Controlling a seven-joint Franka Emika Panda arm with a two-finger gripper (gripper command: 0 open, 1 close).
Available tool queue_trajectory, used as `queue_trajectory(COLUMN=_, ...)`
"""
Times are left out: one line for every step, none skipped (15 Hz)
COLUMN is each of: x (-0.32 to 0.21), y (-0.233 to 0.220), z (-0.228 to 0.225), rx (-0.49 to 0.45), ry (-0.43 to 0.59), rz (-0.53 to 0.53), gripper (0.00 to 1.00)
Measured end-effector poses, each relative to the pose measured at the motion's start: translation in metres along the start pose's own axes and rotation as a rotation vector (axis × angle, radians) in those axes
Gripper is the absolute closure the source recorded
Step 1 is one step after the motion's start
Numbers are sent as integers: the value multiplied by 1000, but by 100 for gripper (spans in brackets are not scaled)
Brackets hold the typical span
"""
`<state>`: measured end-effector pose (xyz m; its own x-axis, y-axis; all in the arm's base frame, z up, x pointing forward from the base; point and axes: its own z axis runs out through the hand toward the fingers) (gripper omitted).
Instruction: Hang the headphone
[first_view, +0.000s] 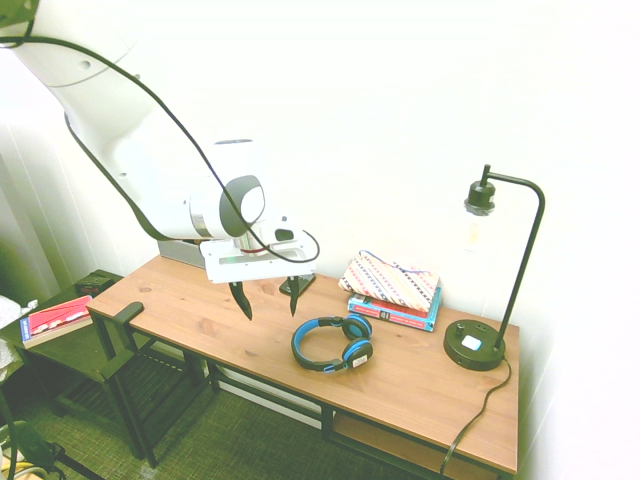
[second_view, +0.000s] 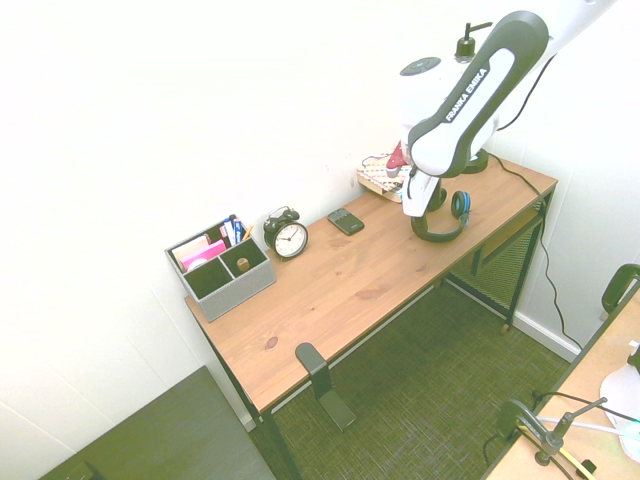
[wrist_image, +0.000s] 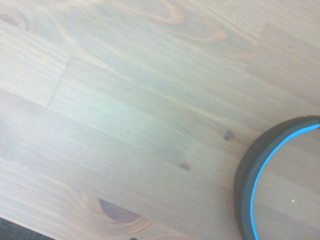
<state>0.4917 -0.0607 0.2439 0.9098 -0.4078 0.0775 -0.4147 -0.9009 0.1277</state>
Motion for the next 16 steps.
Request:
queue_trajectory(x=7, y=4, z=8, rx=-6, ry=-8, rz=6, gripper=0)
queue_trajectory(x=13, y=9, z=16, rx=-13, ry=-13, rz=14, gripper=0)
queue_trajectory(x=18, y=14, z=22, rx=-19, ry=-19, rz=22, gripper=0)
queue_trajectory(x=20, y=18, z=30, rx=-24, ry=-25, rz=29, gripper=0)
queue_trajectory(x=20, y=20, z=39, rx=-28, ry=-32, rz=33, gripper=0)
queue_trajectory(x=19, y=21, z=48, rx=-33, ry=-40, rz=36, gripper=0)
queue_trajectory(x=19, y=21, z=56, rx=-34, ry=-46, rz=41, gripper=0)
queue_trajectory(x=21, y=20, z=62, rx=-32, ry=-55, rz=51, gripper=100)
queue_trajectory(x=22, y=17, z=66, rx=-28, ry=-60, rz=58, gripper=100)
queue_trajectory(x=24, y=15, z=68, rx=-25, ry=-62, rz=60, gripper=100)
queue_trajectory(x=25, y=13, z=68, rx=-27, ry=-61, rz=58, gripper=100)
queue_trajectory(x=26, y=12, z=68, rx=-28, ry=-59, rz=58, gripper=100)
queue_trajectory(x=27, y=10, z=69, rx=-27, ry=-59, rz=57, gripper=100)
queue_trajectory(x=27, y=8, z=69, rx=-26, ry=-60, rz=55, gripper=100)
queue_trajectory(x=26, y=5, z=70, rx=-27, ry=-62, rz=51, gripper=100)
queue_trajectory(x=25, y=3, z=71, rx=-26, ry=-64, rz=51, gripper=100)
